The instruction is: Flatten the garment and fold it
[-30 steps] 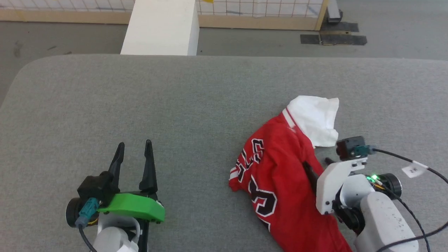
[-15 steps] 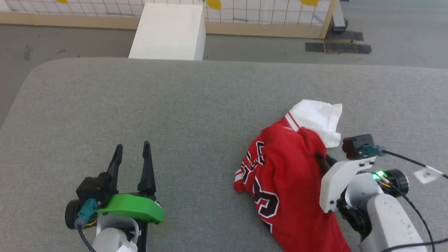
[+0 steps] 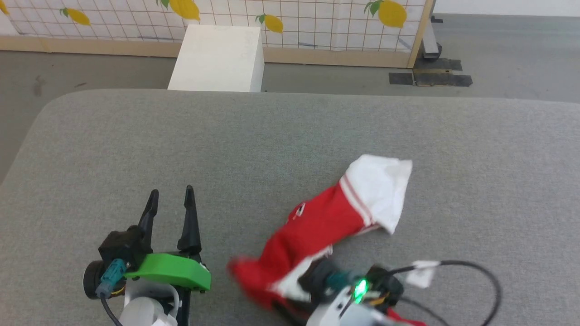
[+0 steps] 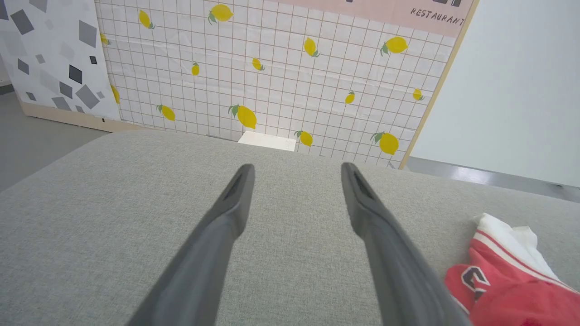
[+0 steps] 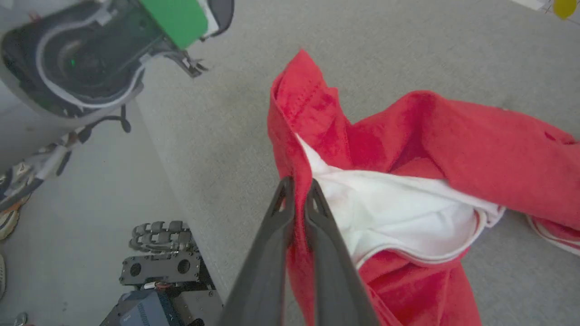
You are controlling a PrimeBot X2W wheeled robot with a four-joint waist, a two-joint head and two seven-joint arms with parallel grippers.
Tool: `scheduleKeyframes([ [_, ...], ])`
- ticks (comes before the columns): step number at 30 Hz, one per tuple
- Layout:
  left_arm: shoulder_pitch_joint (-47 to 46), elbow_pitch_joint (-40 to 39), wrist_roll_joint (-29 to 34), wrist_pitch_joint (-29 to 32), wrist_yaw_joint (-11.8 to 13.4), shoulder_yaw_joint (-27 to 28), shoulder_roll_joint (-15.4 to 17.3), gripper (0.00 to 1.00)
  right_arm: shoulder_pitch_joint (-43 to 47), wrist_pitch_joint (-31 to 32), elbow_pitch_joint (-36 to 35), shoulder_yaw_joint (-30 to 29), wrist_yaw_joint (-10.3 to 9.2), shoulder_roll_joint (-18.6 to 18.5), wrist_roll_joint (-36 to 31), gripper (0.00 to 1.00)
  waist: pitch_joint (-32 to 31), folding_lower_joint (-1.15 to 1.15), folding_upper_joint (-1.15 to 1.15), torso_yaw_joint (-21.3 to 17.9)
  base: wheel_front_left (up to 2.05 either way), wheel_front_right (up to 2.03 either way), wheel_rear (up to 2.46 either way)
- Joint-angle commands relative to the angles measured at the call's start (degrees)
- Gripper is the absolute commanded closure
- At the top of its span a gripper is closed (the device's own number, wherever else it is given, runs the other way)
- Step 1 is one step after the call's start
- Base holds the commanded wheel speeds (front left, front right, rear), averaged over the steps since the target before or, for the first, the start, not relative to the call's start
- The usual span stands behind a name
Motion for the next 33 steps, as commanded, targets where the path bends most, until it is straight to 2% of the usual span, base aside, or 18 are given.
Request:
scheduleKeyframes([
  [1, 0.27, 0.23, 0.12, -0.22, -0.26, -0.04, -0.13, 0.0, 0.71, 1.09, 1.22, 1.63, -0.09, -0.88, 1.3, 1.0, 0.0, 0.0, 0.0, 0.21, 0.0, 0.0, 0.0],
  [2, 0.33, 0.28, 0.11, -0.22, -0.3, -0.11, -0.13, 0.0, 0.82, 2.09, 2.42, 3.07, -0.09, -1.42, 2.03, 0.79, -0.06, 0.0, 0.0, 0.34, 0.0, 0.0, 0.0],
  [3, 0.42, 0.34, 0.1, -0.22, -0.32, -0.18, -0.13, 0.0, 0.81, 2.56, 3.41, 4.15, -0.09, -1.87, 2.61, 0.0, -0.13, 0.0, 0.0, 0.48, 0.0, 0.0, 0.0],
  [6, 0.63, 0.54, 0.06, -0.22, -0.39, -0.23, -0.13, 0.0, 0.99, 2.02, 4.99, 4.07, -0.09, -2.07, 3.88, 0.0, -0.29, 0.0, 0.0, 0.77, 0.0, 0.0, 0.0],
  [10, 1.26, 0.68, 0.01, -0.22, -0.44, 0.1, -0.13, 0.0, 1.29, -5.16, 3.86, -2.12, -0.09, -0.83, 3.43, 0.0, -0.73, 0.0, 0.0, 0.52, 0.0, 0.0, 0.0],
  [14, 1.87, 0.72, 0.18, -0.22, -0.59, 0.05, -0.13, 0.0, 3.14, -15.98, 2.32, -15.09, -0.09, 1.27, 1.25, 0.0, -1.28, 0.0, 0.0, -0.26, 0.0, 0.0, 0.0],
  [18, 1.79, 0.74, 0.39, -0.22, -0.85, -0.53, -0.13, 0.0, 4.87, -23.89, 2.44, -28.35, -0.09, 1.97, -3.48, 0.0, -1.39, 0.0, 0.0, -1.27, 0.0, 0.0, 0.0],
  [20, 1.55, 0.84, 0.53, -0.22, -1.05, -0.84, -0.13, 0.0, 5.7, -27.15, 3.21, -34.18, -0.09, 2.03, -3.6, 0.0, -1.39, 0.0, 0.0, -1.79, 0.0, 0.0, 0.0],
  [23, 0.98, 0.88, 0.4, -0.22, -1.3, -1.7, -0.13, 0.0, 6.72, -28.92, 5.51, -39.99, -0.09, 2.06, -3.91, 0.0, -1.17, 0.0, 0.0, -2.56, 0.0, 0.0, 0.0],
  [27, -1.54, 1.57, 0.94, -0.22, -2.41, -6.48, -0.13, 0.0, 7.38, -29.3, 7.2, -43.89, -0.09, 2.07, -3.92, 0.0, -0.5, 0.0, 0.0, -3.73, 0.0, 0.0, 0.0],
  [33, -10.08, 6.72, 0.29, 1.74, -3.93, -19.45, -0.13, 0.0, 6.18, -29.81, 7.95, -44.85, -0.09, 2.07, -2.31, 0.0, 1.24, 0.0, 0.0, -6.92, 0.0, 0.0, 0.0],
])
